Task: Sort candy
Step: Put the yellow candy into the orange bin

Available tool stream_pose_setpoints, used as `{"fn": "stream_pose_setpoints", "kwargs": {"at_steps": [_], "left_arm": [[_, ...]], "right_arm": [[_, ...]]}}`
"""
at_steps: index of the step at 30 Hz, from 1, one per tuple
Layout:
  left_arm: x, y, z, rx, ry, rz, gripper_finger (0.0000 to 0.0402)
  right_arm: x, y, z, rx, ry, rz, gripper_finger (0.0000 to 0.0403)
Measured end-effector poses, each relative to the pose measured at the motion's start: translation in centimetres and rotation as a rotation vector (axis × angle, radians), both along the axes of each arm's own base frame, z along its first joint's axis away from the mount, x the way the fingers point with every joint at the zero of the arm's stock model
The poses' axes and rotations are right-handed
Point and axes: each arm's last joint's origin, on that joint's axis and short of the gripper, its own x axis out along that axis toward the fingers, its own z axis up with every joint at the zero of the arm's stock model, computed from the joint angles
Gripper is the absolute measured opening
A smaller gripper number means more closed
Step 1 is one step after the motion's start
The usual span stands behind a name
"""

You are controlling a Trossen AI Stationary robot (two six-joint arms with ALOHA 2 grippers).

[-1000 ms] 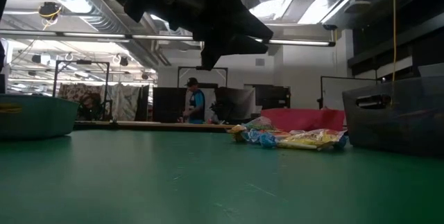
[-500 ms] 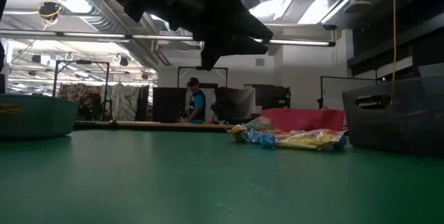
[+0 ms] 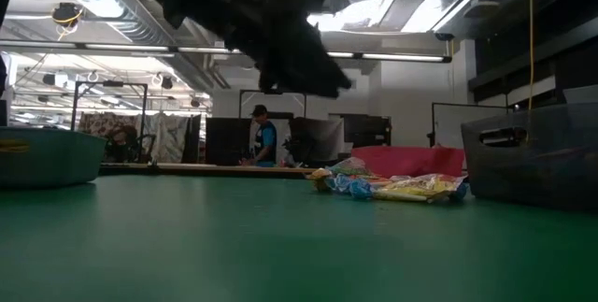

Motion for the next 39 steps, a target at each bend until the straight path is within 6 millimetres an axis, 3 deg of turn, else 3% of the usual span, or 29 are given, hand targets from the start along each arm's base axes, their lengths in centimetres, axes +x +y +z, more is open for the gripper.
{"fn": "stream_pose_setpoints", "kwargs": {"at_steps": [5, 18, 30, 39], "left_arm": [[-0.4, 0.8, -0.7, 0.017, 0.081, 0.044, 0.0186], [-0.2, 2.6, -1.2, 0.014, 0.089, 0.095, 0.0187], [0.9, 3.1, -6.7, 0.018, 0.196, 0.147, 0.0186], [0.9, 4.0, -8.1, 0.023, 0.236, 0.174, 0.0186]], "right_arm": [[0.0, 0.0, 0.2, 0.004, -0.002, 0.001, 0.0143], [0.5, 0.2, 1.3, -0.004, -0.107, 0.011, 0.0143], [4.5, -2.4, 1.4, -0.052, -0.247, 0.176, 0.0143], [7.6, -5.3, 1.4, -0.089, -0.317, 0.272, 0.0143]]}}
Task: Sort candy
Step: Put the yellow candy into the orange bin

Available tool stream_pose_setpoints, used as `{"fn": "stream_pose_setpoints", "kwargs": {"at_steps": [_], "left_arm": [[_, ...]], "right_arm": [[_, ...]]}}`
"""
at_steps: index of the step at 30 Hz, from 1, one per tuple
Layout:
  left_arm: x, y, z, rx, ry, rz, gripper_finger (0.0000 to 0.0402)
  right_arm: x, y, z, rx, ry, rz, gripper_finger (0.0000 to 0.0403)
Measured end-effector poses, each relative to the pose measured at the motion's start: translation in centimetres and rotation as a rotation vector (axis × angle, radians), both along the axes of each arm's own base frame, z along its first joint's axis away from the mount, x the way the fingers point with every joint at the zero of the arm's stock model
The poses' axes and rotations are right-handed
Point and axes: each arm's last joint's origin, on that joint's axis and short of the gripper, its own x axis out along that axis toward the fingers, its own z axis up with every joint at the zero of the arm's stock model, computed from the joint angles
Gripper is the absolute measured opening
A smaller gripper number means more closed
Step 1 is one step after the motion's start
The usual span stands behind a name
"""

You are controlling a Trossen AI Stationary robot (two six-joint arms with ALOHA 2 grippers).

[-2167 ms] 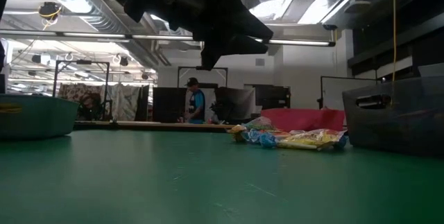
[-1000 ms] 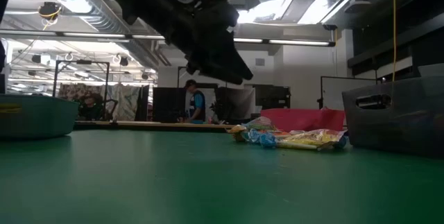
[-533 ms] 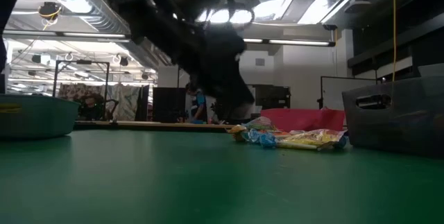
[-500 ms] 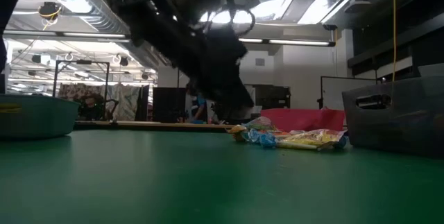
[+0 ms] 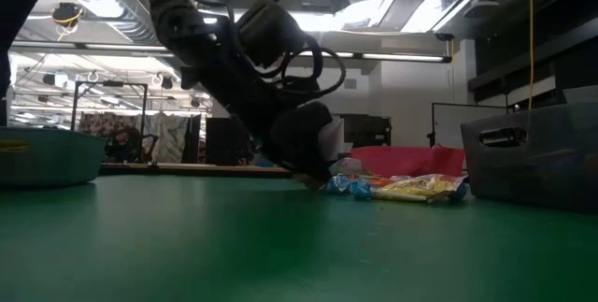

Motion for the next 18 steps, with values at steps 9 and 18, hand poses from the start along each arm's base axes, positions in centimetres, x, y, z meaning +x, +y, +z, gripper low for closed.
{"fn": "stream_pose_setpoints", "kwargs": {"at_steps": [9, 18], "left_arm": [[-0.1, -0.1, -0.1, 0.016, 0.028, -0.04, 0.0185], [-0.4, 0.0, -0.4, 0.012, 0.075, -0.041, 0.014]], "right_arm": [[2.2, -2.5, 0.0, -0.047, -0.059, 0.037, 0.0143], [3.6, -3.7, 0.2, -0.053, -0.126, 0.062, 0.0143]]}}
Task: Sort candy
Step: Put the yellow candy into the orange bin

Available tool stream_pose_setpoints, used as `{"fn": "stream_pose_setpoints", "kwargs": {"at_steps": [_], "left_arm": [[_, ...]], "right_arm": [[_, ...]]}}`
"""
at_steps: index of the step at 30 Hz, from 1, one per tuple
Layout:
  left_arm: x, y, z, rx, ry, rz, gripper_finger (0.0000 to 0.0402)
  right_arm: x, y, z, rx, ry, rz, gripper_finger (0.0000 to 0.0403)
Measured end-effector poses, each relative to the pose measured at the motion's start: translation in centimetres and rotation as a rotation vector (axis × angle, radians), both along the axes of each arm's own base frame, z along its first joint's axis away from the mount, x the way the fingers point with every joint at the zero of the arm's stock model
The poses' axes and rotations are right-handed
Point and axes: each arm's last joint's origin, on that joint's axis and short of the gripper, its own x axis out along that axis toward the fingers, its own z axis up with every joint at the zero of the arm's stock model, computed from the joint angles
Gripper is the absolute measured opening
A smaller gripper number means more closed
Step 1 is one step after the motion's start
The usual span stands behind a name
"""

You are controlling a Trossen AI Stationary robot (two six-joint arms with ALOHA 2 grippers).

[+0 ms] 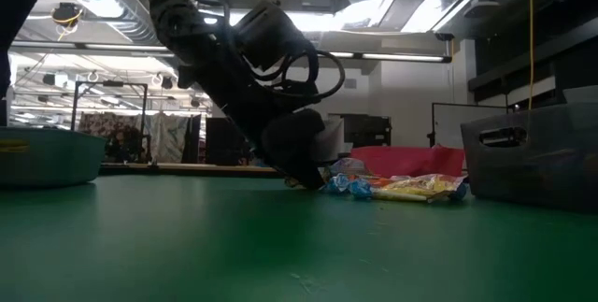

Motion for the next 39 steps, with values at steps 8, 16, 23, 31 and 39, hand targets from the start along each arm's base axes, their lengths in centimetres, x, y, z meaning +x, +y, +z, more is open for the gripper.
{"fn": "stream_pose_setpoints", "kwargs": {"at_steps": [8, 16, 23, 31, 39], "left_arm": [[0.0, 0.0, 0.0, -0.004, -0.001, 0.006, 0.0093], [-0.1, -0.1, 0.5, -0.008, -0.008, 0.0, 0.0088], [-0.8, -0.8, 4.1, -0.049, -0.061, -0.05, 0.0088], [-4.0, -3.5, 9.0, -0.258, 0.003, -0.237, 0.0088], [-10.8, -7.0, 12.6, -0.624, 0.308, -0.296, 0.0088]], "right_arm": [[0.4, -0.2, 0.1, -0.111, -0.103, -0.005, 0.0143], [0.5, -0.4, 0.2, -0.195, -0.151, -0.006, 0.0143], [0.8, -0.7, 0.3, -0.304, -0.22, -0.043, 0.0143], [1.0, -0.8, 0.4, -0.364, -0.272, -0.08, 0.0143], [1.1, -0.8, 0.5, -0.366, -0.293, -0.091, 0.0143]]}}
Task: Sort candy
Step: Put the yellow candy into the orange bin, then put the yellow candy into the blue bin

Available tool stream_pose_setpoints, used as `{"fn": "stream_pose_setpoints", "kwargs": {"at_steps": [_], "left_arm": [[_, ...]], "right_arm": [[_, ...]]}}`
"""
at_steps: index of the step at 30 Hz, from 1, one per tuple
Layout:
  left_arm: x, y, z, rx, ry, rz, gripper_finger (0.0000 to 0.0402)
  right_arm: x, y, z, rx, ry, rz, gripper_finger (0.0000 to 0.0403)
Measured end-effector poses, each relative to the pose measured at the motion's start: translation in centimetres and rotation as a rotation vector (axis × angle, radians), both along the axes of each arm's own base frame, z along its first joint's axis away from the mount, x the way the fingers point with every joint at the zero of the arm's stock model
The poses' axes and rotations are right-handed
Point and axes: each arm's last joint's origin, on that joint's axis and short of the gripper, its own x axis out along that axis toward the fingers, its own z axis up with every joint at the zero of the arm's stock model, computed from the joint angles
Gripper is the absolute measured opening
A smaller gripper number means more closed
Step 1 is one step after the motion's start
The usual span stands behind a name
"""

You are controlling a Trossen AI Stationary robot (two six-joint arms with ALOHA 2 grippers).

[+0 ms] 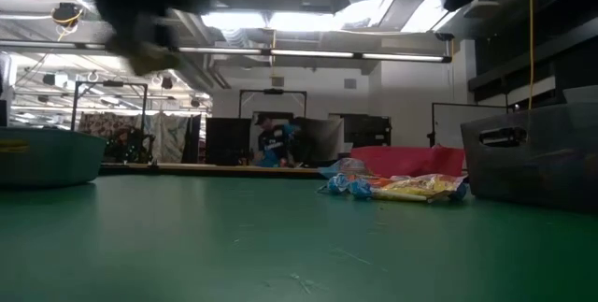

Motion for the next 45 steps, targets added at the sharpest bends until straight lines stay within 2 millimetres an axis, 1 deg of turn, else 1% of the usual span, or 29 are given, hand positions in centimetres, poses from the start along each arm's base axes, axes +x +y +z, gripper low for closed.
{"fn": "stream_pose_setpoints", "kwargs": {"at_steps": [3, 5, 7, 11, 15, 20, 26, 31, 35, 38, 41, 45], "left_arm": [[-2.5, -1.2, 0.9, -0.056, 0.143, 0.02, 0.0088], [-4.1, -2.0, 1.2, -0.063, 0.24, 0.051, 0.0088], [-5.6, -2.6, 1.3, -0.055, 0.347, 0.09, 0.0088], [-7.9, -3.7, 1.3, -0.014, 0.54, 0.169, 0.0088], [-9.3, -4.5, 1.2, 0.038, 0.646, 0.205, 0.0091], [-10.2, -5.2, 1.2, 0.094, 0.684, 0.242, 0.0119], [-10.5, -5.7, 1.1, 0.178, 0.62, 0.227, 0.0155], [-10.1, -5.8, 1.1, 0.226, 0.52, 0.239, 0.0162], [-8.8, -6.1, 1.2, 0.263, 0.319, 0.227, 0.0162], [-7.6, -6.5, 1.5, 0.296, 0.132, 0.188, 0.0162], [-6.3, -6.9, 2.0, 0.329, -0.047, 0.161, 0.0163], [-5.2, -7.2, 2.7, 0.373, -0.22, 0.146, 0.0163]], "right_arm": [[0.0, 0.0, 0.0, 0.004, -0.005, 0.0, 0.0143], [0.1, 0.0, 0.0, 0.005, -0.007, -0.001, 0.0143], [0.1, 0.0, 0.0, 0.006, -0.009, -0.001, 0.0143], [0.1, 0.1, 0.0, 0.006, -0.009, 0.0, 0.0143], [0.1, 0.1, 0.1, 0.007, -0.012, -0.001, 0.0143], [0.1, 0.1, 0.1, 0.009, -0.013, -0.001, 0.0143], [0.2, 0.2, 0.1, 0.018, -0.027, -0.001, 0.0143], [0.4, 0.3, 0.3, 0.029, -0.052, -0.003, 0.0143], [1.2, 0.6, 0.2, 0.015, -0.12, -0.031, 0.0143], [2.2, 0.8, -0.5, 0.015, -0.145, -0.05, 0.0143], [3.2, 0.7, -1.6, 0.005, -0.129, -0.072, 0.0143], [4.7, 0.1, -3.6, -0.018, -0.07, -0.101, 0.0143]]}}
